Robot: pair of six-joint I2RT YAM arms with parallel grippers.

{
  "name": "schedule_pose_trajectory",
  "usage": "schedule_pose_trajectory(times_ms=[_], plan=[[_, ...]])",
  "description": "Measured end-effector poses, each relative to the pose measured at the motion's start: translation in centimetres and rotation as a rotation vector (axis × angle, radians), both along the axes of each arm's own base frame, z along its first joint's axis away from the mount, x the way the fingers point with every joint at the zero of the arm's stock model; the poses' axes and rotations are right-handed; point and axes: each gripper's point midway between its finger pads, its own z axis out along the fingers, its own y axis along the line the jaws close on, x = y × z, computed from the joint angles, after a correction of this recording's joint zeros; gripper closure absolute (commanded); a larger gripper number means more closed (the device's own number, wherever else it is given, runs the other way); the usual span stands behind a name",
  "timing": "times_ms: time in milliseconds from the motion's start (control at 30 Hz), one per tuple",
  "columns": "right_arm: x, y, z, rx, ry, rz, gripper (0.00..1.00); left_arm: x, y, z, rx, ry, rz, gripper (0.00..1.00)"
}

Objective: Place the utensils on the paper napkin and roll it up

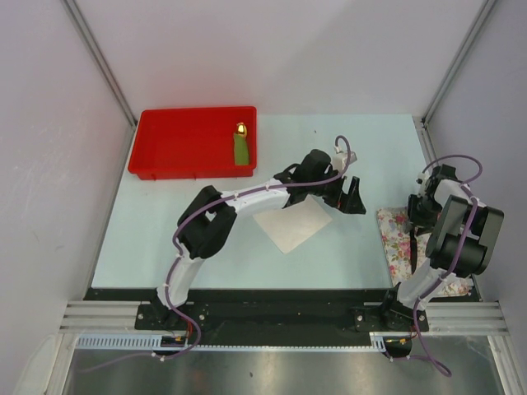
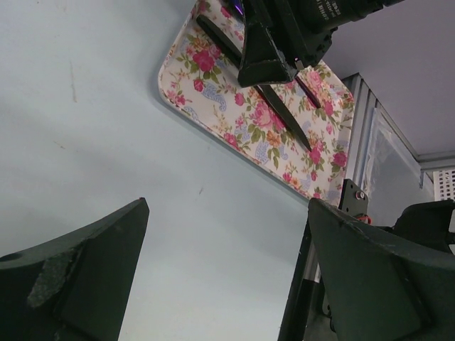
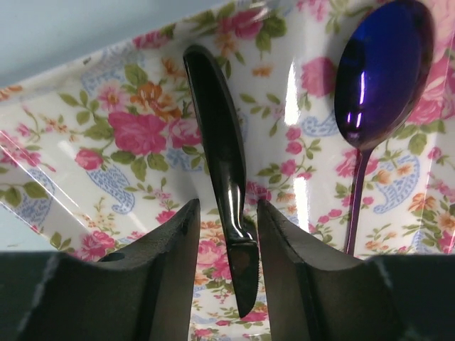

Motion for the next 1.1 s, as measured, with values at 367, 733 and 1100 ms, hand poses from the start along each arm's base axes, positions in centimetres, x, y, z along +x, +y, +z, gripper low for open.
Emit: schedule_pose_trajectory(times_ms=[367, 733, 1100], plan=[[1.7, -0.7, -0.2, -0.006, -0.021, 0.0, 0.62, 0.1, -0.3, -0.2, -0.013, 0.02, 0.009, 0.0], [3.1, -1.0, -0.1, -0.019, -0.054, 0.011, 1.0, -0.3, 0.0, -1.7, -0.01, 0.064, 0.024, 0.0], [2.7, -0.5, 0.5, -0.018, -0.094, 0.004, 1.0, -0.2, -1.5, -3.4, -0.026, 0.114, 0.038, 0.0]])
